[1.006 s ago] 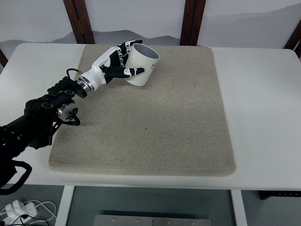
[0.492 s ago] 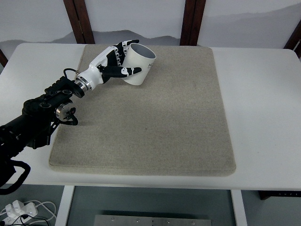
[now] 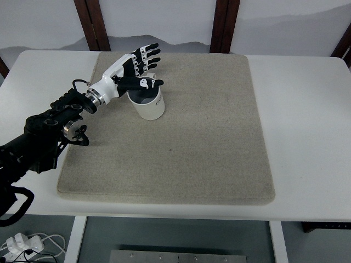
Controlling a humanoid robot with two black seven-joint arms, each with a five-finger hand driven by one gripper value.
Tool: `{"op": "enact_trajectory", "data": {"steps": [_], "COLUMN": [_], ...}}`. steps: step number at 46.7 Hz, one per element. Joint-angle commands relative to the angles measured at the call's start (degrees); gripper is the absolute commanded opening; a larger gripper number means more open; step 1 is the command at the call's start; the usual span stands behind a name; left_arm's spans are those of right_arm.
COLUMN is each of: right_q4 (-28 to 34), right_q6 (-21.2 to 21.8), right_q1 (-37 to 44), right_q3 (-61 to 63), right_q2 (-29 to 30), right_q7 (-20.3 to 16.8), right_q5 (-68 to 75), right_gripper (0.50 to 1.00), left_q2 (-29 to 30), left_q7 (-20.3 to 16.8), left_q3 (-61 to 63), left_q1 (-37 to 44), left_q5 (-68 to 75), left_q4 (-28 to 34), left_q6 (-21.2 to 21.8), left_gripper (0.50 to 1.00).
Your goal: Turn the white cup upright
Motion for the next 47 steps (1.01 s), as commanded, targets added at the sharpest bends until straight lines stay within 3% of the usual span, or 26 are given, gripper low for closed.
{"op": "enact_trajectory", "data": {"steps": [1,36,47], "right_q4": [0.0,0.0,0.0], "right_q6": [0.0,0.0,0.0], "right_q1": [0.0,0.0,0.0], "right_q3": [0.0,0.0,0.0], "right_q2": [0.0,0.0,0.0], "right_q7": [0.0,-0.1,0.0], "right_q5": [0.0,0.0,0.0], "right_gripper": [0.952,0.952,0.952], "left_q2": [0.0,1.9,4.3], "left_q7": [0.0,0.0,0.0], "left_q3": [0.0,-4.4,-7.8], "left_q1": [0.0,-2.8,-3.3], "left_q5": [-0.1,-1.1,-2.2], "left_q4": [-0.1,-1.0,-0.9], "left_q6": [-0.1,-1.6,-4.4], "left_gripper": [0.994,0.994,0.994]}}
